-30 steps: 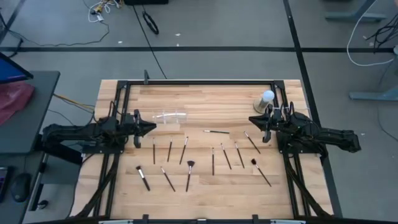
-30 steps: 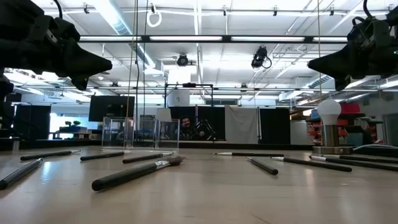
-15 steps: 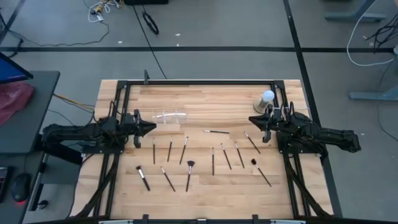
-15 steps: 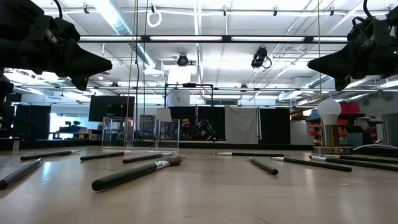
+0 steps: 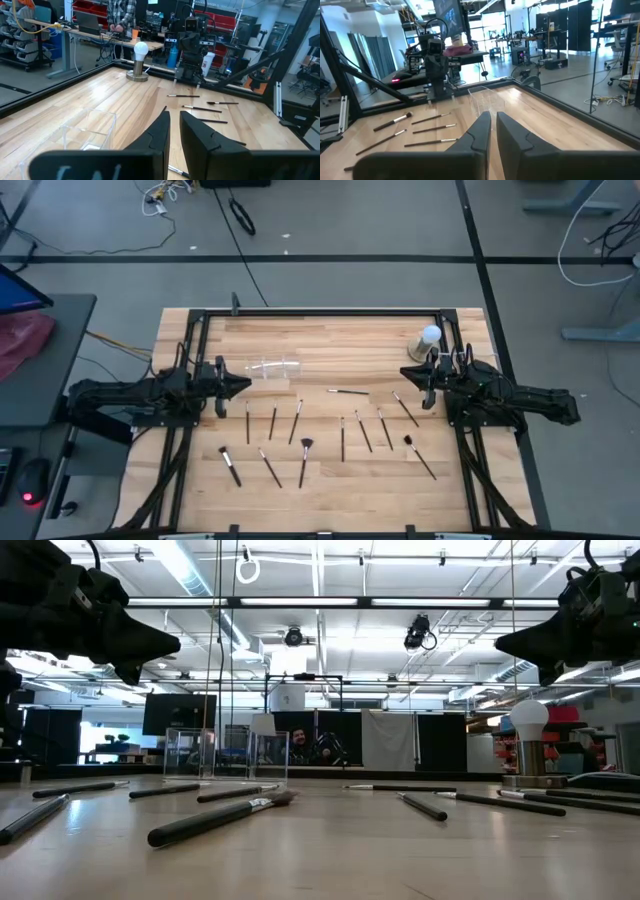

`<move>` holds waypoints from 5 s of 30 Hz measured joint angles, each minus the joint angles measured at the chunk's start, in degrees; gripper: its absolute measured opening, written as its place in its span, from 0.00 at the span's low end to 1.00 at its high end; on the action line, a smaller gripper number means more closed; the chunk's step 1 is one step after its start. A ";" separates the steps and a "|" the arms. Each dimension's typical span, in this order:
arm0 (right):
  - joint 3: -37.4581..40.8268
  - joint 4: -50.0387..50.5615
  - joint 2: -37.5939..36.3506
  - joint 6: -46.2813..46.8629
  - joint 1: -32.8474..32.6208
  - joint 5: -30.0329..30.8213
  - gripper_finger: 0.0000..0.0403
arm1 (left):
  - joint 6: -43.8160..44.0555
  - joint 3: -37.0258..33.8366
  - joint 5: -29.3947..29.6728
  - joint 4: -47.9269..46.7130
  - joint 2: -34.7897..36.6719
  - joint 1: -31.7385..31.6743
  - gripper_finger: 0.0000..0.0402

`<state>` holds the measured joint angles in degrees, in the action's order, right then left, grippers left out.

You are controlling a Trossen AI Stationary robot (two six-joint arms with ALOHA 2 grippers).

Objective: Pick & Place Makeup Brushes

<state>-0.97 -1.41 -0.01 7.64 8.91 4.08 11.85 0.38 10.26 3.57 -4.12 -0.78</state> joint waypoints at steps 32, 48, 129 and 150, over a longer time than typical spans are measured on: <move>0.02 -36.71 33.37 6.63 -4.66 1.64 0.08 | -0.67 0.00 0.39 0.06 0.00 0.00 0.12; -15.28 -35.08 72.09 -1.03 -4.60 3.05 0.28 | -0.43 0.02 1.27 0.07 0.00 -0.02 0.12; -41.96 -69.08 104.06 -12.69 -16.59 0.13 0.01 | -9.84 5.53 -4.22 60.30 -57.61 7.52 0.55; -42.05 -68.87 104.02 -14.05 -17.07 -0.07 0.01 | -21.93 22.49 -4.88 70.73 -79.84 12.04 0.45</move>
<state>-43.03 -70.28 104.01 -6.41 -8.16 4.00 -10.08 22.87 5.38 74.30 -83.96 11.26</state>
